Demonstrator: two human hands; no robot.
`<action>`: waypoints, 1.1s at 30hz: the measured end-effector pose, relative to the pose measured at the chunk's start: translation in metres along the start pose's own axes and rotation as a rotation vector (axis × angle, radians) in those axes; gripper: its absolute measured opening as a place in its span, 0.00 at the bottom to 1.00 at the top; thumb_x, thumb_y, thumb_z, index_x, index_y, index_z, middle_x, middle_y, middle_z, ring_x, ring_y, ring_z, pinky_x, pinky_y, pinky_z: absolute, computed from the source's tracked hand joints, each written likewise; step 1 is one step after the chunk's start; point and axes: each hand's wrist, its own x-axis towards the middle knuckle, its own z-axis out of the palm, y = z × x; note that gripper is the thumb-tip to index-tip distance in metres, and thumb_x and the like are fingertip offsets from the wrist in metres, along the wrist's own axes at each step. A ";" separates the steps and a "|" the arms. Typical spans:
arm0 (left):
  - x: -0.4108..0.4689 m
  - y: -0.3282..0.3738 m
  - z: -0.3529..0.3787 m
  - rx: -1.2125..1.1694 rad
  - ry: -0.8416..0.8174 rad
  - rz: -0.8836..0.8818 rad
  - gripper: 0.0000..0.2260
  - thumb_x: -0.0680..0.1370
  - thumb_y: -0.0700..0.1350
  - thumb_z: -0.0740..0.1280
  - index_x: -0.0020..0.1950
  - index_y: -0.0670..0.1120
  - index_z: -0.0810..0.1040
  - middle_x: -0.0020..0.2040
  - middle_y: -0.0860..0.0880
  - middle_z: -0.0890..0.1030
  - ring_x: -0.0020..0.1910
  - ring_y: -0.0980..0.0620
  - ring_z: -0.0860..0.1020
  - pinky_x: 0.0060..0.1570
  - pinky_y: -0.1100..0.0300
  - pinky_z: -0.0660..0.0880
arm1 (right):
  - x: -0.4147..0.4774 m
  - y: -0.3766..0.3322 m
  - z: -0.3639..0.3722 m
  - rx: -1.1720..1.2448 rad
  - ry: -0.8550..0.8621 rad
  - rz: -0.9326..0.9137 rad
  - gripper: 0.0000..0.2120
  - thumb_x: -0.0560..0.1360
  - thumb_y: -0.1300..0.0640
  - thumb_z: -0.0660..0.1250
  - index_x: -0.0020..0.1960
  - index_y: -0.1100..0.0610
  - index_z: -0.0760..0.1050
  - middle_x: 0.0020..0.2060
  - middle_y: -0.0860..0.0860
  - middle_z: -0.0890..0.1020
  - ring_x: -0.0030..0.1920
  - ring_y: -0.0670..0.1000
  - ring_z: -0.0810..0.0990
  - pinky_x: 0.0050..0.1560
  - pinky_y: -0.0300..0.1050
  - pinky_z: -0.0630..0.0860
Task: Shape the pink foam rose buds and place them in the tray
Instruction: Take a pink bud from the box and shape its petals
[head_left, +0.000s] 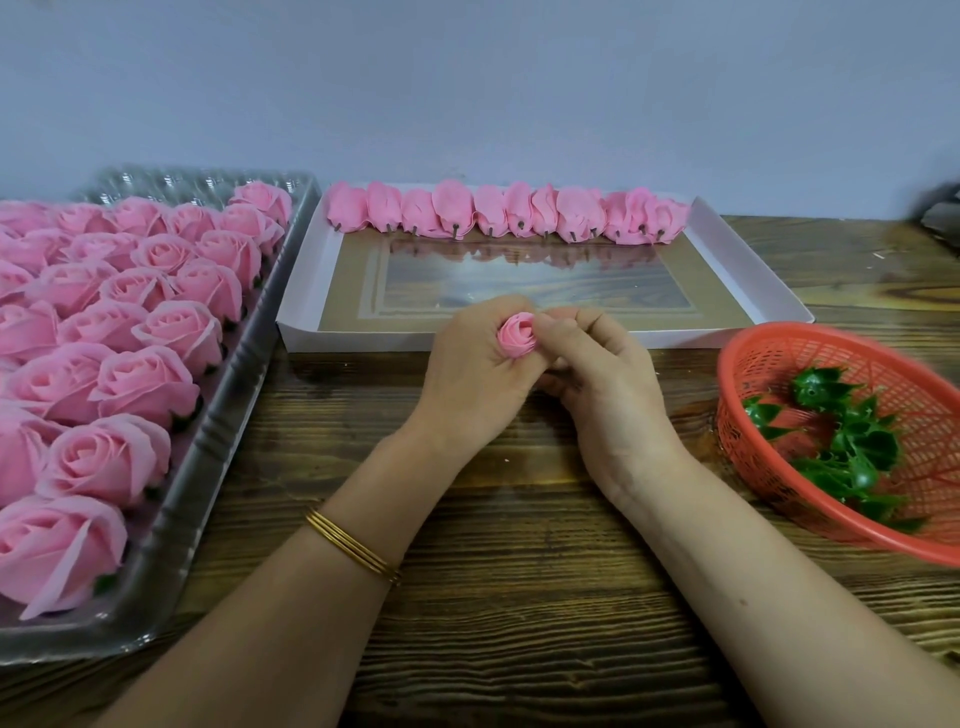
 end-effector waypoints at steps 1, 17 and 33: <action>0.000 0.000 0.000 0.001 -0.005 0.005 0.13 0.76 0.41 0.71 0.33 0.46 0.73 0.29 0.54 0.73 0.31 0.57 0.70 0.31 0.62 0.68 | 0.000 0.000 0.000 0.005 0.003 0.009 0.11 0.72 0.61 0.71 0.52 0.61 0.74 0.44 0.58 0.80 0.45 0.52 0.81 0.47 0.44 0.77; -0.004 0.006 -0.002 0.047 -0.034 0.006 0.11 0.77 0.44 0.71 0.34 0.43 0.80 0.31 0.48 0.79 0.34 0.50 0.78 0.34 0.53 0.75 | -0.001 0.002 -0.001 -0.116 -0.052 0.007 0.12 0.65 0.54 0.74 0.44 0.61 0.79 0.43 0.60 0.83 0.47 0.57 0.82 0.60 0.62 0.75; 0.002 0.004 0.002 -0.217 0.125 -0.115 0.18 0.78 0.45 0.69 0.30 0.41 0.73 0.24 0.52 0.73 0.25 0.56 0.71 0.29 0.60 0.71 | 0.000 -0.002 0.003 0.042 0.002 -0.010 0.12 0.79 0.61 0.60 0.41 0.60 0.79 0.31 0.51 0.80 0.33 0.46 0.78 0.38 0.39 0.75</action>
